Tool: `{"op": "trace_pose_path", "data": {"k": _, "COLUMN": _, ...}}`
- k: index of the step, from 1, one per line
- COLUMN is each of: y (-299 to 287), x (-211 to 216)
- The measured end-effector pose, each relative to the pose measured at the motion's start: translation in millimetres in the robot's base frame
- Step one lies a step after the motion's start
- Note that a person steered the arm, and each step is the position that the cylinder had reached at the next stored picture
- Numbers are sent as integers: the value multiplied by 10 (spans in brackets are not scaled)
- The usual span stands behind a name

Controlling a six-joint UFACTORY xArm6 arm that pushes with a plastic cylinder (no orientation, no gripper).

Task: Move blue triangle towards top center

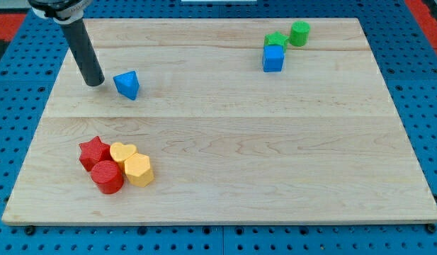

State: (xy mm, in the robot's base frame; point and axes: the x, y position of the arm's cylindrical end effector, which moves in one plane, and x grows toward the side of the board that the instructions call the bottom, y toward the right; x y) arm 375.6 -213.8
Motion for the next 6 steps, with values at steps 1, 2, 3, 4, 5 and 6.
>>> {"op": "trace_pose_path", "data": {"k": 1, "y": 131, "x": 259}}
{"op": "trace_pose_path", "data": {"k": 2, "y": 591, "x": 83}}
{"op": "trace_pose_path", "data": {"k": 3, "y": 861, "x": -218}}
{"op": "trace_pose_path", "data": {"k": 4, "y": 961, "x": -513}}
{"op": "trace_pose_path", "data": {"k": 5, "y": 1012, "x": -692}}
{"op": "trace_pose_path", "data": {"k": 6, "y": 1239, "x": -823}}
